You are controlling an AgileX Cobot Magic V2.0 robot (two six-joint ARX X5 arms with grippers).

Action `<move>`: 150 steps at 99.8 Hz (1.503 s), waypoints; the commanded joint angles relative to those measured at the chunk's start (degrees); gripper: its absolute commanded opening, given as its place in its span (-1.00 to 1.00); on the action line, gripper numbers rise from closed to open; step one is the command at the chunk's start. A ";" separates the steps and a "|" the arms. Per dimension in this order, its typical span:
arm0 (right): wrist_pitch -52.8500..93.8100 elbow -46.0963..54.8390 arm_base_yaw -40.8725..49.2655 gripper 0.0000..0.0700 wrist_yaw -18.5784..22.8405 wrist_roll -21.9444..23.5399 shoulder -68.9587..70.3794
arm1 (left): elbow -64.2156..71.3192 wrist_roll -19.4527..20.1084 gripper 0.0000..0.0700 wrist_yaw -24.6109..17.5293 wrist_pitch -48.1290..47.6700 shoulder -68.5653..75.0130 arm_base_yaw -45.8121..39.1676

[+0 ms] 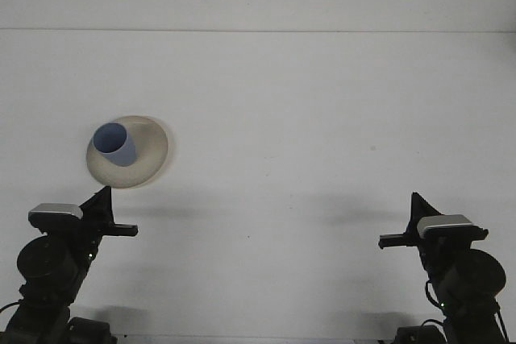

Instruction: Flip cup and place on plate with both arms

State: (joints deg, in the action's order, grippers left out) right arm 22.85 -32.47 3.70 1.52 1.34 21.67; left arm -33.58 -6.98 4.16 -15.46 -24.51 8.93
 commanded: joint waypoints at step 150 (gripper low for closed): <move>-0.55 -0.17 0.02 -1.00 -0.02 0.35 0.07 | 27.63 2.01 -0.97 0.15 24.50 17.40 -3.80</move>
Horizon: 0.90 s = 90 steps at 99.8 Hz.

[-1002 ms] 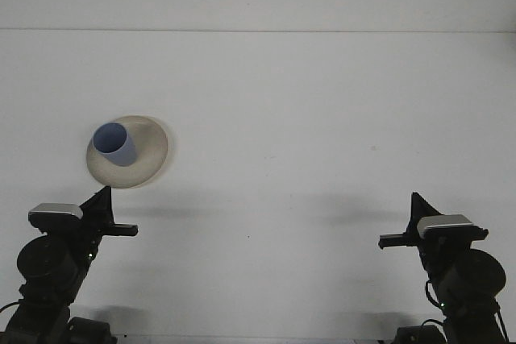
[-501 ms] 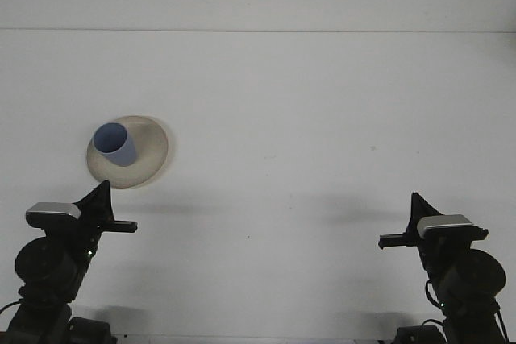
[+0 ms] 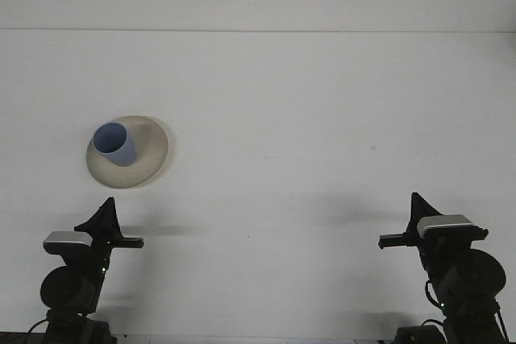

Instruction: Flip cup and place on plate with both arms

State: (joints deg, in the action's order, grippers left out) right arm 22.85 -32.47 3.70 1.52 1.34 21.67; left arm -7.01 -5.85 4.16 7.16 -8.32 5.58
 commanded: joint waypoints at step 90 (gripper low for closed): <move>-0.55 -0.20 0.02 -1.00 -0.02 0.35 0.07 | 6.19 1.73 -0.97 0.11 4.87 8.13 -3.54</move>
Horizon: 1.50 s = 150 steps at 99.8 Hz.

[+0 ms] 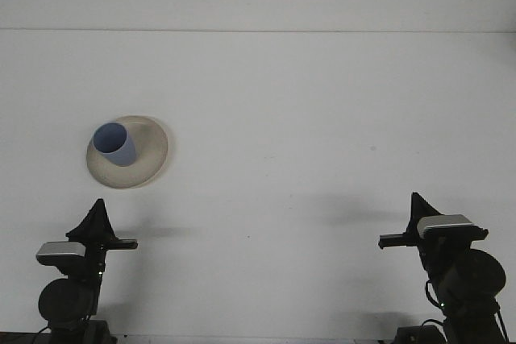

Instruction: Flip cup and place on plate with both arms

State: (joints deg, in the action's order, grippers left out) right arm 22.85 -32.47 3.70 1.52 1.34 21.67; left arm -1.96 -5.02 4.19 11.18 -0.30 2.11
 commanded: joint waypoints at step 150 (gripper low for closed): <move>-30.49 31.10 -3.30 -1.00 -1.84 0.57 -21.59 | 1.14 0.90 -0.97 0.09 0.85 0.11 -0.07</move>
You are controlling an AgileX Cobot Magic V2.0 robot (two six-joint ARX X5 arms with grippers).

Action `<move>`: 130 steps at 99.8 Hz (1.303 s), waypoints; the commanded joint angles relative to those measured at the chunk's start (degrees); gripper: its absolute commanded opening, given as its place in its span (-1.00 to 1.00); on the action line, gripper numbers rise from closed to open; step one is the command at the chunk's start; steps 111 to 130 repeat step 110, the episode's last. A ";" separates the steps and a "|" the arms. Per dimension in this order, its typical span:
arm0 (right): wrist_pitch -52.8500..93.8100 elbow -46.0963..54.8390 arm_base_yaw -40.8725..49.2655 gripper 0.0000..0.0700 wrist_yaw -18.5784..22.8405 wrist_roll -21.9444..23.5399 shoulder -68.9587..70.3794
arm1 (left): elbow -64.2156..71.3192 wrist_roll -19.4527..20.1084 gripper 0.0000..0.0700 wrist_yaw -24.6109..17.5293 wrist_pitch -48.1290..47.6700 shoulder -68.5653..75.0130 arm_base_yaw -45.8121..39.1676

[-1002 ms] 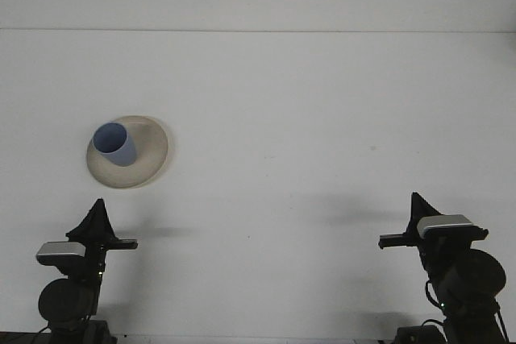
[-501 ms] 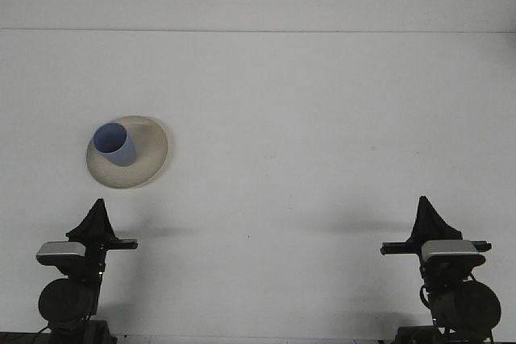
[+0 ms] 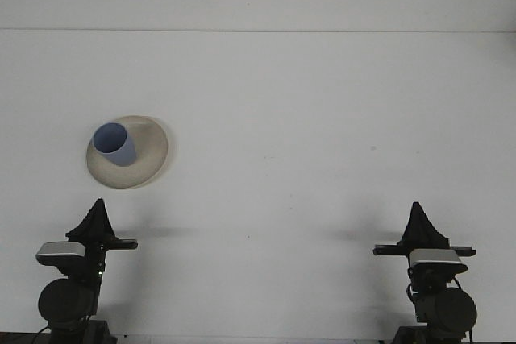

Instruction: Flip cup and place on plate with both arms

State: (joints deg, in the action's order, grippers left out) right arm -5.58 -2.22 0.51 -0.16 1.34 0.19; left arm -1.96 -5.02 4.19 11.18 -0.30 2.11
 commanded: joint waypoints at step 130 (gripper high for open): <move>-3.39 1.51 -0.11 -1.00 -1.38 0.55 -0.11 | 1.11 0.90 -0.97 0.09 0.87 0.11 -0.07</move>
